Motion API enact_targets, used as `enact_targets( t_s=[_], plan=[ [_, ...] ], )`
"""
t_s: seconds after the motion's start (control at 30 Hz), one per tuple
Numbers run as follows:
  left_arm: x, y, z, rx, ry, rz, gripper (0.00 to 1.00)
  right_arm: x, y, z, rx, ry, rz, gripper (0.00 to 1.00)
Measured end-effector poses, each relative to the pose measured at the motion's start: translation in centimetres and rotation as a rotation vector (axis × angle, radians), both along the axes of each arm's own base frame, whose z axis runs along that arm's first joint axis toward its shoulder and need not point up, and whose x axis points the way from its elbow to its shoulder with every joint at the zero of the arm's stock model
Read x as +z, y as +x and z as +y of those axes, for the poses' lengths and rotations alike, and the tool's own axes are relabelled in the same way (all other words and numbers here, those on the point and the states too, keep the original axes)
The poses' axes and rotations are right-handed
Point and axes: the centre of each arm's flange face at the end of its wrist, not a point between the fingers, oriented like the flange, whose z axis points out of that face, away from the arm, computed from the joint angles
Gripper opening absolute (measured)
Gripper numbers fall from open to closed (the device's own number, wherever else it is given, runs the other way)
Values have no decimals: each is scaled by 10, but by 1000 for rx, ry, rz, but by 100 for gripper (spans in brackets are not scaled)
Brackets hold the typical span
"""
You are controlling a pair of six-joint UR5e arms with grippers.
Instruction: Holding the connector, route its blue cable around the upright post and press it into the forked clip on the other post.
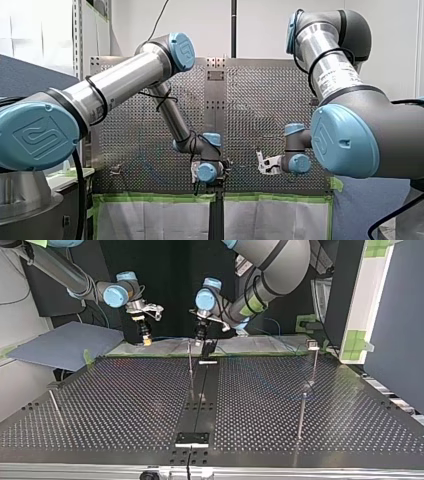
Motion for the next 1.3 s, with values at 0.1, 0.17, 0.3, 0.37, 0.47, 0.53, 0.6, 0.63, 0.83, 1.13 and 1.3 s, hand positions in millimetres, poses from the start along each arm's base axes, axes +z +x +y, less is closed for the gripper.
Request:
enact_targets(
  t_s=[0.1,0.17,0.3,0.37,0.47,0.53,0.6,0.63,0.83,1.13,1.3],
  plan=[
    [1,3,0,1,0,-1,0,0,1,0,8,-1,-1,0],
    [3,7,0,1,1,-1,0,0,1,0,11,-2,-1,0],
    [10,20,0,0,2,-1,0,0,1,0,12,-3,-1,0],
    [13,24,1,1,5,2,0,0,1,0,12,-4,-2,0],
    [14,29,3,2,10,13,0,-1,1,0,12,-4,-2,0],
    [14,31,5,4,12,19,0,-1,1,-1,12,-4,-3,0],
    [14,33,7,6,15,24,0,0,1,-1,10,-4,-4,0],
    [14,34,8,7,16,26,0,0,1,-2,10,-4,-4,0],
    [12,34,12,10,23,39,0,-1,1,-2,9,-4,-2,0],
    [10,35,13,6,18,46,0,-2,0,-2,-3,-4,9,0],
    [10,34,13,5,18,47,0,-10,-2,-1,-12,6,18,0]
  ],
)
